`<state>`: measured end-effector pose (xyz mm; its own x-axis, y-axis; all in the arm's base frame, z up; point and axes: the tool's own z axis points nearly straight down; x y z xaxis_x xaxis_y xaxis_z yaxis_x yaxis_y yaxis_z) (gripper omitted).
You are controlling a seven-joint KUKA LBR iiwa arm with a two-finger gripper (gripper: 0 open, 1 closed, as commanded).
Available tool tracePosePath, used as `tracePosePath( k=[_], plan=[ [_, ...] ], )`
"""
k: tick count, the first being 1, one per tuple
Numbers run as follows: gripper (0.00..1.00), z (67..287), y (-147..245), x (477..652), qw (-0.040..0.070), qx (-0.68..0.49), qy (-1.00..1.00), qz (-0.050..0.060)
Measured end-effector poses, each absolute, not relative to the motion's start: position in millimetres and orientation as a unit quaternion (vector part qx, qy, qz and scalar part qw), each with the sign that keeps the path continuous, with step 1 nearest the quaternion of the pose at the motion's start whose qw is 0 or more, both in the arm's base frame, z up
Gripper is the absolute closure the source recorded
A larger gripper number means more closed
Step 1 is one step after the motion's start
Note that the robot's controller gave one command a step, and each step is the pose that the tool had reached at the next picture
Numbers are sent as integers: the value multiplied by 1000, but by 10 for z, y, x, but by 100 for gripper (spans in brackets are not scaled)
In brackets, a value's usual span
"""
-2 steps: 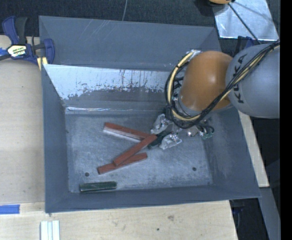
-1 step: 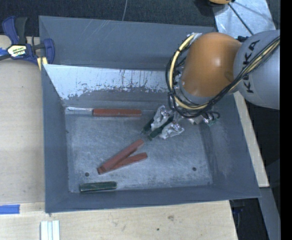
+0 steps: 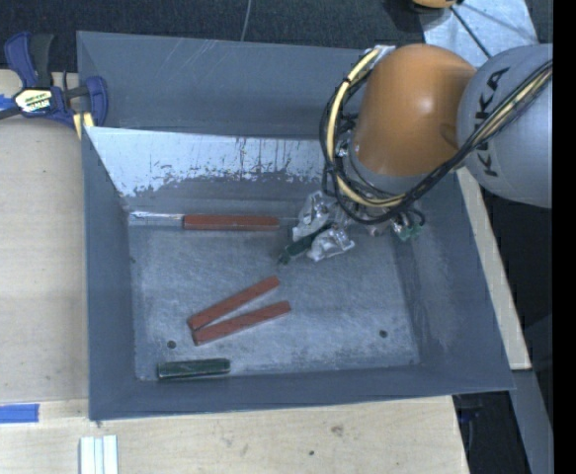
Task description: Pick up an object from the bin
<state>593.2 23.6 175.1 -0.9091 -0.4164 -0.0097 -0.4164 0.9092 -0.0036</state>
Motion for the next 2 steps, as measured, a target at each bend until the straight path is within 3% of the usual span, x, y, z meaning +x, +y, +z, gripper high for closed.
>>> tracePosePath(
  k=[1,2],
  plan=[
    [100,1663,180,5948,2,-315,949,0],
    [100,2617,-445,6052,2,-338,941,0]
  ],
)
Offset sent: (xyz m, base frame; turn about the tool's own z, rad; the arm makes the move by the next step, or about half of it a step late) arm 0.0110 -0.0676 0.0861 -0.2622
